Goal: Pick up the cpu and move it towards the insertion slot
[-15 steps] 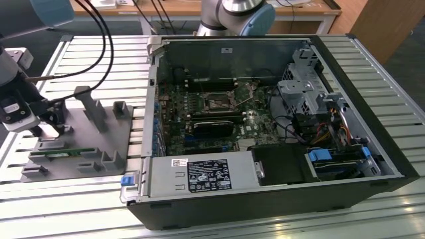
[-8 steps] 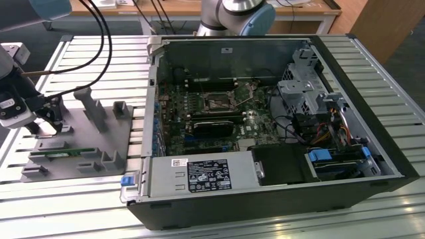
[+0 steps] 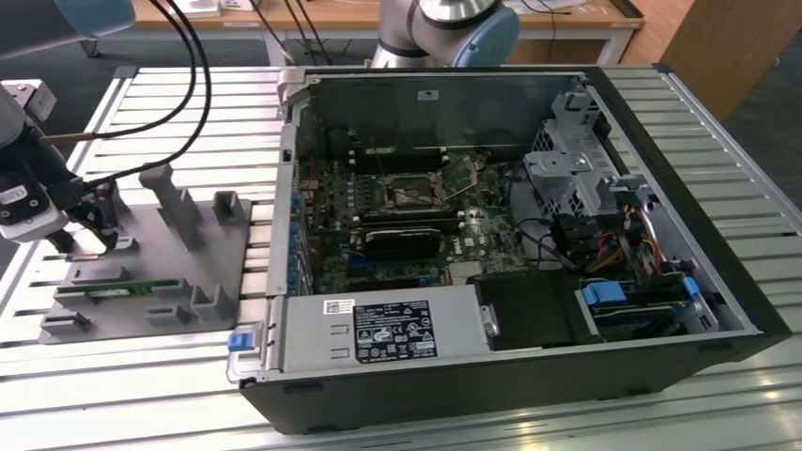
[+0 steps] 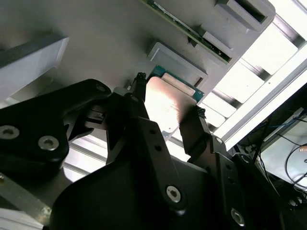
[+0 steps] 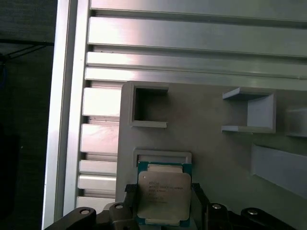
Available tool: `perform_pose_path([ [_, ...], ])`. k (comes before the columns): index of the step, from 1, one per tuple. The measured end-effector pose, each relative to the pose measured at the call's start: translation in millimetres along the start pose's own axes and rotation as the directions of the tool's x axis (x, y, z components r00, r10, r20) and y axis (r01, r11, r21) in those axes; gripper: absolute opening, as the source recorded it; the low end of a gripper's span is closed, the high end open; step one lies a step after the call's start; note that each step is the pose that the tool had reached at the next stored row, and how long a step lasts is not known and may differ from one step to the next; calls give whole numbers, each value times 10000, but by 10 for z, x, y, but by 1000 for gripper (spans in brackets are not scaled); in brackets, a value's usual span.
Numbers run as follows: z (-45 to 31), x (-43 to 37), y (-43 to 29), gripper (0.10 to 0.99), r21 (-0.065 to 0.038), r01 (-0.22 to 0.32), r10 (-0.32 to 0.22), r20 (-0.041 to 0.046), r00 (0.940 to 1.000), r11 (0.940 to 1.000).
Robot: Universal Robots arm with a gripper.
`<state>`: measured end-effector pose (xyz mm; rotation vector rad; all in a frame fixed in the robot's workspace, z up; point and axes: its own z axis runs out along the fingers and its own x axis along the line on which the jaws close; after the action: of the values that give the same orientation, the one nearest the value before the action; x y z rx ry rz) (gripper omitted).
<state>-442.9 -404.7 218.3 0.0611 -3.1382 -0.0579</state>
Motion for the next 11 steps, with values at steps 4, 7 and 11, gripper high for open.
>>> perform_pose_path([
  [4,-39,0,2,533,-2,1,-1,4,10000,10000],
  [7,-71,0,3,533,-2,0,0,4,10000,10000],
  [11,-120,0,5,533,-2,0,0,4,10000,10000],
])
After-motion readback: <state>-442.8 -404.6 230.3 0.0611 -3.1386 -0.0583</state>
